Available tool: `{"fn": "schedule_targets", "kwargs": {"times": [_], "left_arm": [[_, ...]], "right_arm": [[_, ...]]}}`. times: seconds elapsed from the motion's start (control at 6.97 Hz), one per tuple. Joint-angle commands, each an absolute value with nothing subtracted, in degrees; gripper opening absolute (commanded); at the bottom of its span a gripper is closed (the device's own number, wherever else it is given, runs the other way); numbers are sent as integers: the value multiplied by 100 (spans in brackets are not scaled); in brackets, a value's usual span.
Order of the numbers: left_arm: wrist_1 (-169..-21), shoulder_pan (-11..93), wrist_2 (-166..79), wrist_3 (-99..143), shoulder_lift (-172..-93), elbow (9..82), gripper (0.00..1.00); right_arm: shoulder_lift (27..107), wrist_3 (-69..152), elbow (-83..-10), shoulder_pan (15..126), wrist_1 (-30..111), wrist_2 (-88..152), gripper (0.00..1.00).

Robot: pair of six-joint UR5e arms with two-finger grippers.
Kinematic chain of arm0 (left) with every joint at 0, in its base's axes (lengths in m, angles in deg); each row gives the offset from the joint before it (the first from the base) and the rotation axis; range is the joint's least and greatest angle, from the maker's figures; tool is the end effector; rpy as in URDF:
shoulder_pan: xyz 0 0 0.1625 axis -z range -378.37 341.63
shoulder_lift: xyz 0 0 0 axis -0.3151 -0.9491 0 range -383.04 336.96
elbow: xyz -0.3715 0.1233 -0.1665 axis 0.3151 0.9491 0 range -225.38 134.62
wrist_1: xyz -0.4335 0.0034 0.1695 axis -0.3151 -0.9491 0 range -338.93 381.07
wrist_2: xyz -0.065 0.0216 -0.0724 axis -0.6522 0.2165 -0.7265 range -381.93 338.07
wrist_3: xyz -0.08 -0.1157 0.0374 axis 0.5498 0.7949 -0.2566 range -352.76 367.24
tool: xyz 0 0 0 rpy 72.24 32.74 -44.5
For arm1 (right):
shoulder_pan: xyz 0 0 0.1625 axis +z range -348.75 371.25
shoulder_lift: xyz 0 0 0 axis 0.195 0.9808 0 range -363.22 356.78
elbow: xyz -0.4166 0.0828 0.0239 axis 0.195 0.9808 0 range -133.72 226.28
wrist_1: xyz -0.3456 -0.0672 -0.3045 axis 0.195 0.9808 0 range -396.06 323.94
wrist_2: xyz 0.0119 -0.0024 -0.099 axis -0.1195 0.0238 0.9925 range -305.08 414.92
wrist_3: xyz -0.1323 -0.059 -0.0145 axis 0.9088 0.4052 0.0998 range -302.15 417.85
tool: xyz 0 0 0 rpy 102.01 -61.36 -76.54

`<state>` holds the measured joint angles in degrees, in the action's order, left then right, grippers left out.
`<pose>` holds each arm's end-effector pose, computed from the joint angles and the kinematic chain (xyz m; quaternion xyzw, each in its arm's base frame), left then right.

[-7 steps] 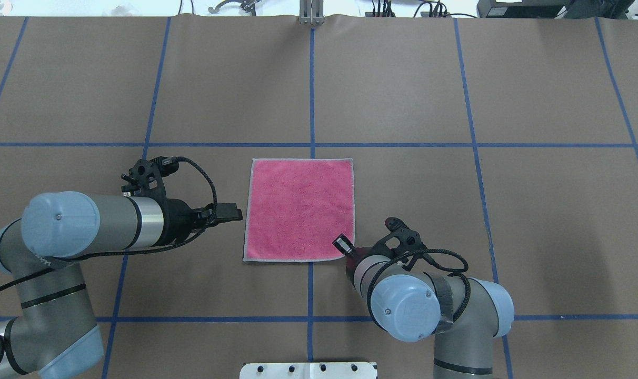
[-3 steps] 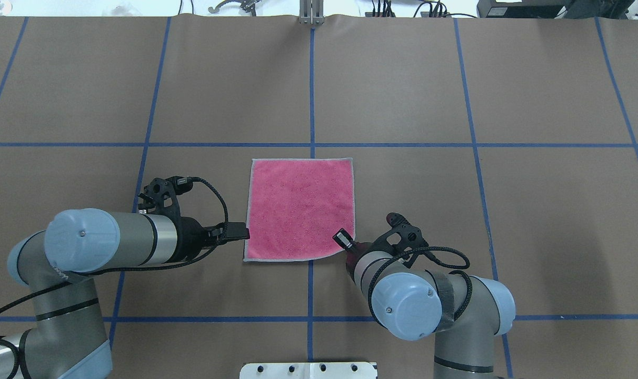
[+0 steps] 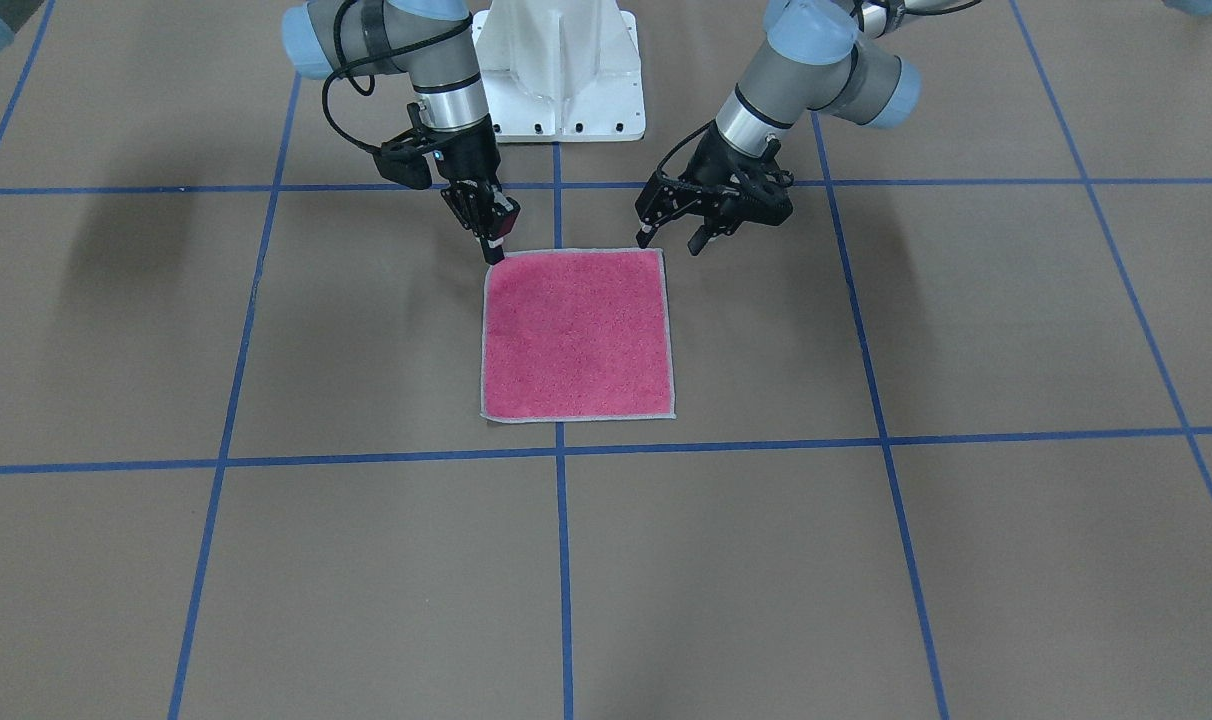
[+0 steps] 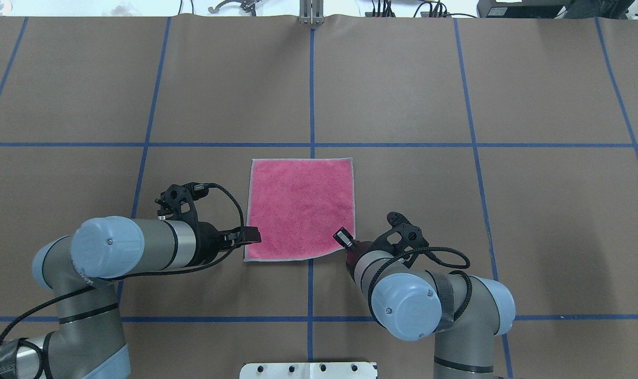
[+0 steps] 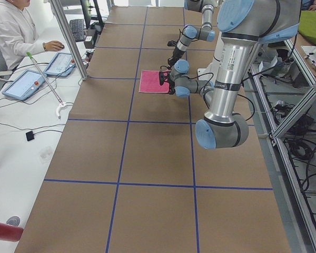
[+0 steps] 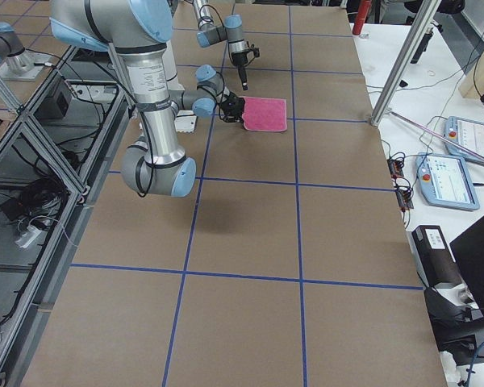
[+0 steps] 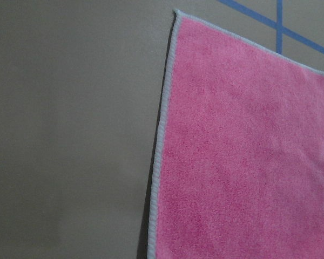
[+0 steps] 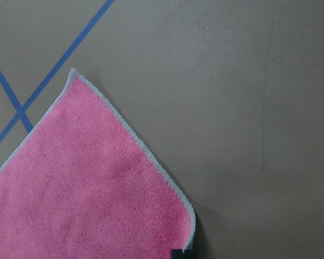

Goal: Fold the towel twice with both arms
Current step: 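Lower the left gripper onto the near corner while the right gripper holds its corner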

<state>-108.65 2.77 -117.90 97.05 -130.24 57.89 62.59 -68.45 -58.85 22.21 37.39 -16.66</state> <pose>0.5917 -0.3555 0.2981 0.0644 0.5721 -0.1191 0.8089 -0.6429 -0.3073 0.2629 0.0365 -0.4822 0.4183 0.7689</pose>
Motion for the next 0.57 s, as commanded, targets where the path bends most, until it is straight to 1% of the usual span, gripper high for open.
{"fn": "schedule_targets", "kwargs": {"times": [0.0,0.14,0.43], "left_arm": [[-10866,255,-11755,9724,-13202,5552,79],[-10866,247,-11764,9724,-13203,5534,75],[-10866,238,-11764,9724,-13203,5508,73]], "right_arm": [[6261,-6845,-5884,2214,3733,-1662,0],[6253,-6845,-5893,2214,3733,-1662,0],[6270,-6845,-5893,2214,3733,-1662,0]]}}
